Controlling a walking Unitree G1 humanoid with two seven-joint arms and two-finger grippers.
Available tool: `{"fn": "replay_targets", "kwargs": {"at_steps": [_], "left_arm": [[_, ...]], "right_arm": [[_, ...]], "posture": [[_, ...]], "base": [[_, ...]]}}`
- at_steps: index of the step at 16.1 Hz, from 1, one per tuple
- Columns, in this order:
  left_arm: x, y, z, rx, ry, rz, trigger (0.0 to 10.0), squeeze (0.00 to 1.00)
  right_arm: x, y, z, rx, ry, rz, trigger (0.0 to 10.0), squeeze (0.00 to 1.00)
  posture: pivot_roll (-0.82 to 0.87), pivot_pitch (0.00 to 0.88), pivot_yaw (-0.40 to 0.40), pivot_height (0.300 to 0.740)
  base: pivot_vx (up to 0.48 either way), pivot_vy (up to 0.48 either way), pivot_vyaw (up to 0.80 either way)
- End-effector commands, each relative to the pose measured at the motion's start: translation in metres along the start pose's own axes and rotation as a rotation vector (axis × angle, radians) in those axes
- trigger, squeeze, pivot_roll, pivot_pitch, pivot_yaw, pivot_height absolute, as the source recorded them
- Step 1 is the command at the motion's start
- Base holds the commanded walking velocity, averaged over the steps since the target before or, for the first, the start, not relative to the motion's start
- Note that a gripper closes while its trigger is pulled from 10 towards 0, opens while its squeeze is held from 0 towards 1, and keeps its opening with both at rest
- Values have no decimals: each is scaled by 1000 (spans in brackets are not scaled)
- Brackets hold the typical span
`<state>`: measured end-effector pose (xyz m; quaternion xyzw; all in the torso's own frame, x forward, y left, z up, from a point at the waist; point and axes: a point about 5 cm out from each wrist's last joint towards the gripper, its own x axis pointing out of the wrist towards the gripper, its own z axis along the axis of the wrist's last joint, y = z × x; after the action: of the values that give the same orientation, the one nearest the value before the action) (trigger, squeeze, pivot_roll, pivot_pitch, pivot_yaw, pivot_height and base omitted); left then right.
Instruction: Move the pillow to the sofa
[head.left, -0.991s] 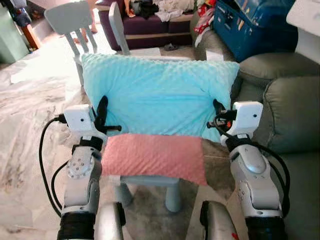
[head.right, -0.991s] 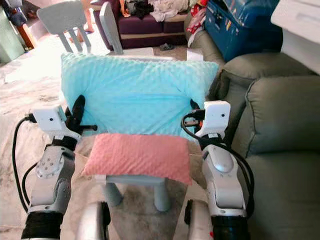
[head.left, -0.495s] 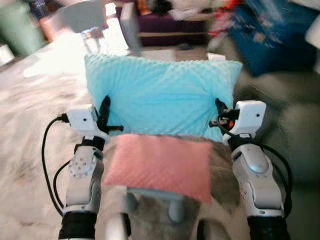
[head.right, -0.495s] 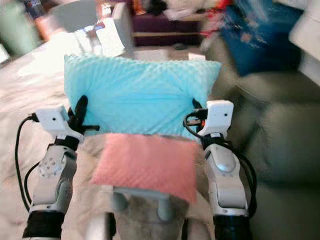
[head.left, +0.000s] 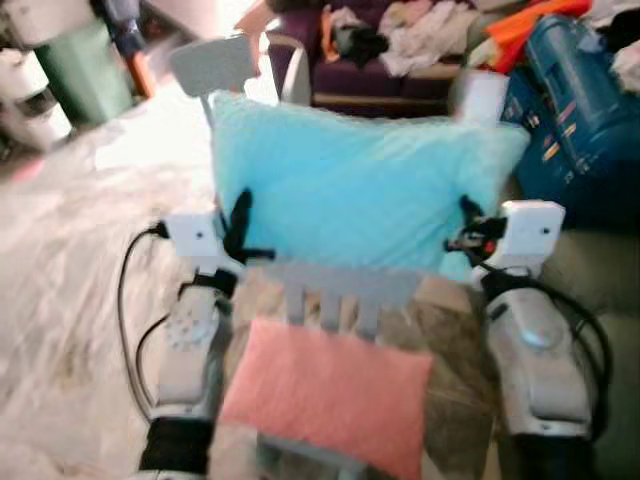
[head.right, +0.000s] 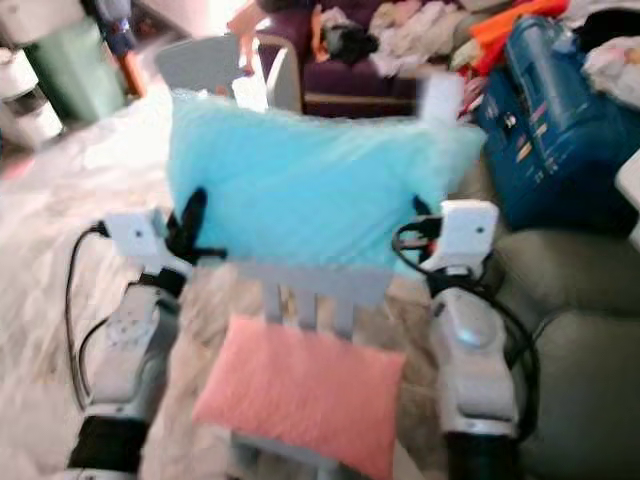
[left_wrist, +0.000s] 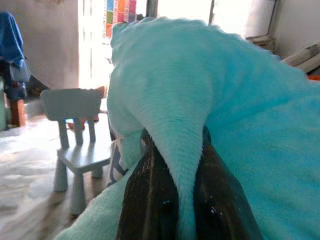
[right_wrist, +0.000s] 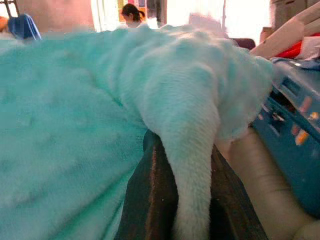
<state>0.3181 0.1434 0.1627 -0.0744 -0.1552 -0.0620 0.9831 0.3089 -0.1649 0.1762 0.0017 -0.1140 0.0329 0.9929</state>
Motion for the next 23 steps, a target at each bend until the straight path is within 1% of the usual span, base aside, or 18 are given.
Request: {"fn": "replay_targets", "kwargs": {"at_steps": [1, 4, 5, 6, 7, 8, 10, 12, 15, 16, 17, 18, 19, 20, 21, 22, 23], "left_arm": [[-6, 23, 4, 32, -10, 80, 0, 0], [-7, 22, 0, 22, 10, 78, 0, 0], [-7, 22, 0, 18, 12, 76, 549, 0], [-6, 21, 0, 15, 21, 75, 4196, 0], [-5, 20, 0, 11, 29, 71, 4667, 0], [-2, 18, 1, 24, 37, 70, 10000, 0], [0, 20, -2, 53, 90, 101, 10000, 0], [0, 19, -2, 78, 96, 95, 10000, 0], [0, 17, 1, 57, 123, 54, 10000, 0], [0, 17, 2, 50, 144, 75, 10000, 0], [0, 20, 1, 62, 182, 100, 10000, 0], [0, 20, 3, 46, 179, 60, 10000, 0], [0, 23, 5, 72, 169, 90, 10000, 0], [1, 26, 5, 52, 155, 141, 10000, 0], [1, 25, 6, 5, 146, 147, 10000, 0], [1, 23, 3, -23, 193, 155, 10000, 0], [1, 23, 2, -15, 214, 164, 10000, 0]], "right_arm": [[6, 16, 11, 13, -47, 58, 0, 0], [6, 15, 11, 3, -44, 57, 0, 0], [6, 15, 11, 6, -43, 56, 0, 0], [7, 16, 12, 10, -45, 57, 0, 0], [7, 16, 12, 10, -46, 58, 0, 0], [7, 16, 12, 13, -44, 58, 0, 0], [7, 16, 12, 10, -43, 59, 0, 0], [7, 15, 12, 12, -42, 58, 0, 0], [7, 15, 12, 9, -40, 59, 0, 0], [8, 14, 12, 0, -32, 54, 0, 0], [9, 14, 11, 0, -15, 48, 6706, 0], [11, 15, 9, -3, 12, 45, 10000, 0], [12, 15, 9, 4, 23, 51, 10000, 0], [13, 14, 9, 28, 36, 39, 10000, 0], [15, 12, 8, 42, 50, 22, 10000, 0], [16, 11, 9, 7, 43, 7, 10000, 0], [17, 10, 9, -13, 39, 2, 10000, 0]], "posture": [[-102, 0, 61, 740], [-101, 0, 62, 740], [-101, 0, 62, 740], [-102, 0, 62, 740], [-101, 0, 61, 740], [-100, 0, 60, 740], [-100, 0, 60, 740], [-99, 0, 58, 740], [-99, 0, 58, 740], [-99, 0, 57, 740], [-99, 0, 57, 740], [-99, 0, 57, 740], [-102, 0, 50, 740], [-102, 0, 49, 740], [-104, 0, 47, 740], [-103, 0, 45, 740], [-105, 0, 42, 740]], "base": [[0, 0, 0], [0, 0, 0], [0, 0, 0], [0, 0, 0], [0, 0, 0], [0, 0, 0], [0, 0, 0], [0, 0, 0], [0, 0, 0], [0, 0, 0], [0, 0, 0], [0, 0, 0], [0, 0, 0], [0, 0, 0], [0, 0, 0], [0, 0, 0], [0, 0, 0]]}}
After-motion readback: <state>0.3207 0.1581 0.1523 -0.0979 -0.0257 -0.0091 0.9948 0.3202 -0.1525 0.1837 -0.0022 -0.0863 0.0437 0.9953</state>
